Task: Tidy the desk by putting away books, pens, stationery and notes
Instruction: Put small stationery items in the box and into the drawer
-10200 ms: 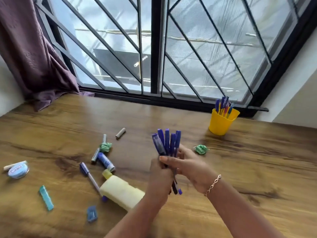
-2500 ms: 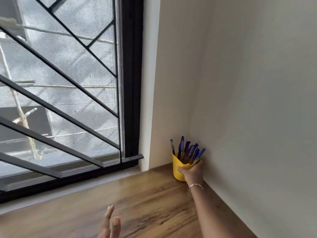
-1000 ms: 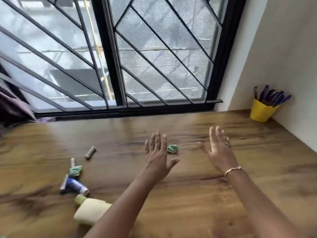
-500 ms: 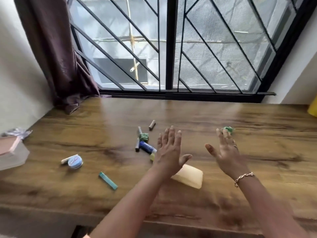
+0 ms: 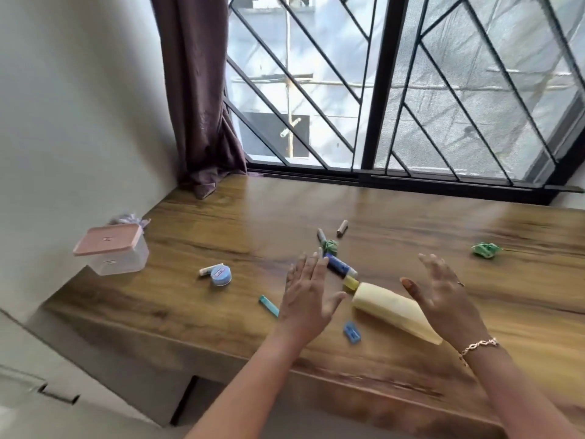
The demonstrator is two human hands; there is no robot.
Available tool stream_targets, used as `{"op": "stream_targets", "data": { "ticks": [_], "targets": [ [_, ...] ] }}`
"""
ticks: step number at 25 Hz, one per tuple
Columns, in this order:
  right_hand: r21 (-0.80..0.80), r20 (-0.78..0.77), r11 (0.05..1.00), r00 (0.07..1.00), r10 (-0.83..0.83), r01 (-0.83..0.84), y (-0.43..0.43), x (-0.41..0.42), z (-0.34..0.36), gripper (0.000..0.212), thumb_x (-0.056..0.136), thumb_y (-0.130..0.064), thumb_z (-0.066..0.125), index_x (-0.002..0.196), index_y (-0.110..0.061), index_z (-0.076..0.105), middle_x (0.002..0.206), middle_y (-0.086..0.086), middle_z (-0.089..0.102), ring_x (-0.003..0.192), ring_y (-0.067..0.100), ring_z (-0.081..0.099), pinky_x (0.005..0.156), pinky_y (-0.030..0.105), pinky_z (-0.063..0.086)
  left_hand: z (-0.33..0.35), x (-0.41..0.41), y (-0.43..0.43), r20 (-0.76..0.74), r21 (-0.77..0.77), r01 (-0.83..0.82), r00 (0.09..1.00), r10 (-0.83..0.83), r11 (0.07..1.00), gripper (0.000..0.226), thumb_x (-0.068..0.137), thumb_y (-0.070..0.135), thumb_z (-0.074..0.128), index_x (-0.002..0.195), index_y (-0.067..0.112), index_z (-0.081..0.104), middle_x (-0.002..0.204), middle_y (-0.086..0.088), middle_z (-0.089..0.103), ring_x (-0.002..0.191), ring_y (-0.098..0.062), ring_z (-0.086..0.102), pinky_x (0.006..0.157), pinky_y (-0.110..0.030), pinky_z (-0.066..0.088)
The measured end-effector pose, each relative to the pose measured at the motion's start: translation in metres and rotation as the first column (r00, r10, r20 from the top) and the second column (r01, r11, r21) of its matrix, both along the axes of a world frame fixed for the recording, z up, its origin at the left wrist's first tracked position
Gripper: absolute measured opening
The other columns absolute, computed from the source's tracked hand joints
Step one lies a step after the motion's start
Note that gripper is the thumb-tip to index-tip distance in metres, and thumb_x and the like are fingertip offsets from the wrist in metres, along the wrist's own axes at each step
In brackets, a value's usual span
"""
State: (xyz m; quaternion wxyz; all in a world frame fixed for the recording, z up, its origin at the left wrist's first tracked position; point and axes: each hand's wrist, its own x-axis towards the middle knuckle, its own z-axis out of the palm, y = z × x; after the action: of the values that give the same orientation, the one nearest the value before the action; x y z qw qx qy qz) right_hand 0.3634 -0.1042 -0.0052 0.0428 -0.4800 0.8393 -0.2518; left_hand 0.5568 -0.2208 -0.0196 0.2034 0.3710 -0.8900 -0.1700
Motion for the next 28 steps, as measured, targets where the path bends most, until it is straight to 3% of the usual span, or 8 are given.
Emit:
{"op": "stream_targets", "data": {
  "ticks": [4, 10, 13, 15, 17, 21, 25, 28],
  "targets": [
    [-0.005, -0.043, 0.999, 0.999, 0.031, -0.031, -0.013, 0.004, -0.002, 0.100, 0.066, -0.073, 0.019, 0.138, -0.007, 0.037, 0.145, 0.018, 0.036, 0.139, 0.030, 0.028, 0.114, 0.042, 0.022, 0.003, 0.016, -0.002, -0.030, 0.055, -0.075, 0.997, 0.076, 0.996, 0.098, 0.065, 0.068, 0.012, 0.147, 0.016, 0.023, 0.156, -0.002, 0.018, 0.146, -0.017, 0.005, 0.114, -0.026, -0.003],
    [-0.007, -0.057, 0.996, 0.994, 0.090, -0.091, -0.034, 0.016, -0.001, 0.097, 0.067, -0.072, 0.018, 0.137, -0.008, 0.040, 0.142, 0.018, 0.040, 0.136, 0.031, 0.033, 0.111, 0.045, 0.026, 0.004, 0.045, -0.012, 0.015, 0.111, -0.186, 0.983, 0.185, 0.976, 0.068, 0.091, 0.048, 0.045, 0.147, 0.018, 0.020, 0.157, 0.001, 0.013, 0.146, -0.014, 0.001, 0.116, -0.028, -0.004],
    [-0.015, -0.046, 0.992, 0.991, 0.124, -0.125, -0.042, 0.025, 0.001, 0.096, 0.067, -0.072, 0.018, 0.136, -0.009, 0.041, 0.142, 0.016, 0.042, 0.136, 0.030, 0.034, 0.110, 0.043, 0.027, 0.003, 0.059, -0.015, -0.039, 0.179, -0.220, 0.972, 0.231, 0.959, 0.082, 0.080, 0.064, 0.036, 0.147, 0.018, 0.022, 0.156, 0.001, 0.017, 0.146, -0.014, 0.002, 0.117, -0.027, -0.001],
    [-0.007, -0.027, 0.987, 0.987, 0.158, -0.158, -0.047, 0.031, 0.004, 0.094, 0.069, -0.072, 0.021, 0.135, -0.008, 0.042, 0.140, 0.016, 0.044, 0.134, 0.031, 0.035, 0.110, 0.043, 0.027, 0.001, 0.068, -0.015, -0.082, 0.213, -0.243, 0.961, 0.265, 0.946, 0.094, 0.068, 0.070, 0.024, 0.146, 0.018, 0.025, 0.155, 0.001, 0.021, 0.146, -0.014, 0.006, 0.117, -0.028, 0.004],
    [0.010, -0.012, 0.980, 0.980, 0.199, -0.199, -0.053, 0.039, 0.005, 0.085, 0.078, -0.071, 0.036, 0.134, -0.008, 0.042, 0.139, 0.015, 0.044, 0.133, 0.031, 0.037, 0.109, 0.042, 0.028, -0.002, 0.080, -0.016, -0.119, 0.227, -0.286, 0.941, 0.318, 0.931, 0.086, 0.073, 0.063, 0.033, 0.145, 0.017, 0.028, 0.153, 0.000, 0.026, 0.145, -0.014, 0.013, 0.118, -0.028, 0.010],
    [-0.006, -0.001, 0.974, 0.974, 0.227, -0.227, -0.064, 0.057, 0.010, 0.057, 0.088, -0.039, 0.052, 0.136, -0.011, 0.039, 0.139, 0.010, 0.044, 0.132, 0.027, 0.038, 0.106, 0.037, 0.028, -0.011, 0.110, -0.027, -0.250, 0.222, -0.323, 0.893, 0.374, 0.920, 0.071, 0.077, 0.047, 0.050, 0.136, 0.010, 0.041, 0.141, -0.007, 0.045, 0.135, -0.022, 0.036, 0.113, -0.039, 0.028],
    [-0.028, 0.018, 0.971, 0.971, 0.239, -0.238, -0.090, 0.080, 0.020, 0.053, 0.087, -0.034, 0.057, 0.134, -0.012, 0.042, 0.133, 0.009, 0.049, 0.121, 0.028, 0.046, 0.097, 0.034, 0.034, -0.017, 0.138, -0.054, -0.388, 0.206, -0.425, 0.792, 0.472, 0.882, 0.055, 0.083, 0.020, 0.068, 0.131, 0.006, 0.047, 0.133, -0.010, 0.051, 0.129, -0.024, 0.044, 0.110, -0.034, 0.033],
    [-0.027, 0.028, 0.969, 0.969, 0.245, -0.244, -0.122, 0.112, 0.025, 0.056, 0.086, -0.034, 0.059, 0.135, -0.013, 0.042, 0.134, 0.010, 0.049, 0.119, 0.029, 0.050, 0.096, 0.034, 0.037, -0.023, 0.171, -0.080, -0.469, 0.213, -0.589, 0.638, 0.611, 0.779, 0.052, 0.083, 0.015, 0.067, 0.130, 0.004, 0.048, 0.130, -0.012, 0.054, 0.123, -0.026, 0.048, 0.102, -0.031, 0.037]
  ]
}}
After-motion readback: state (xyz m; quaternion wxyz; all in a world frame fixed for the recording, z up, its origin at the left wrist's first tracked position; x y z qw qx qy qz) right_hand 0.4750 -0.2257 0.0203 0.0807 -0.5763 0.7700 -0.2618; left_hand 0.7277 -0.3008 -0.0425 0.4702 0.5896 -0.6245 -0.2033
